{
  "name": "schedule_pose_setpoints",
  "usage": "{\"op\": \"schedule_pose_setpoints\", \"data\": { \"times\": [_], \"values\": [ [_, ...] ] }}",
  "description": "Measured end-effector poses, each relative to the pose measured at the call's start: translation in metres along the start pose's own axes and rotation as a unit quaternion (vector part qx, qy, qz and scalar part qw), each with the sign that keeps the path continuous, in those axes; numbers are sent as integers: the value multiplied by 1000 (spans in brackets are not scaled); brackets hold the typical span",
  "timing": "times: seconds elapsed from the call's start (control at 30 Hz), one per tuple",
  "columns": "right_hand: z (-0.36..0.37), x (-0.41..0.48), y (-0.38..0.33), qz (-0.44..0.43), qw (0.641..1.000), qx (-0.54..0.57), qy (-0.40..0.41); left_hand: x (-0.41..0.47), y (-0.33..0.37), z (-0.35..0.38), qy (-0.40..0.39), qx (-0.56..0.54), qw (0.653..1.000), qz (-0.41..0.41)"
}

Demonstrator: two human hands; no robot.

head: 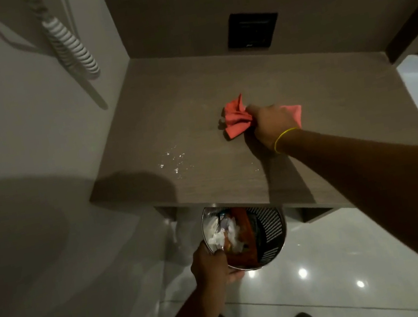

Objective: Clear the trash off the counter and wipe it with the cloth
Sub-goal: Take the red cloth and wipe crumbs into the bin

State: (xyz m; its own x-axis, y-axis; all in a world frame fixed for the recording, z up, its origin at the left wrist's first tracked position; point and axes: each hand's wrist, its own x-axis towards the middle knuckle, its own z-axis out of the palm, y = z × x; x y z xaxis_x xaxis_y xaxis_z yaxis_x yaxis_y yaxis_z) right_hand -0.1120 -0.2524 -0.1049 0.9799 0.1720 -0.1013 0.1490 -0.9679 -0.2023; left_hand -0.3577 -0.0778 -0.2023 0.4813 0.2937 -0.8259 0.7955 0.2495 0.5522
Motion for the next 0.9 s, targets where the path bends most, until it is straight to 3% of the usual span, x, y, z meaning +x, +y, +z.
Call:
{"op": "schedule_pose_setpoints", "data": {
  "times": [0.3,0.47,0.6,0.73,0.77,0.9],
  "values": [
    [19,-111,-28,-33,999,12,25,-4,8,7,-17,2,1000,12],
    [28,-166,-41,-54,997,-41,-29,-10,13,6,-21,1,1000,10],
    [16,-206,-62,-65,995,-8,-81,-11,14,0,-31,-18,999,-26],
    [1,-216,-71,-67,978,71,-182,-10,14,-16,-21,-32,999,-33],
    [-9,-215,-82,-65,976,101,-183,-8,13,-20,-21,-31,999,-27],
    [-48,-160,-104,-106,982,149,-36,-3,12,-46,-17,-39,999,-23]
  ]
}}
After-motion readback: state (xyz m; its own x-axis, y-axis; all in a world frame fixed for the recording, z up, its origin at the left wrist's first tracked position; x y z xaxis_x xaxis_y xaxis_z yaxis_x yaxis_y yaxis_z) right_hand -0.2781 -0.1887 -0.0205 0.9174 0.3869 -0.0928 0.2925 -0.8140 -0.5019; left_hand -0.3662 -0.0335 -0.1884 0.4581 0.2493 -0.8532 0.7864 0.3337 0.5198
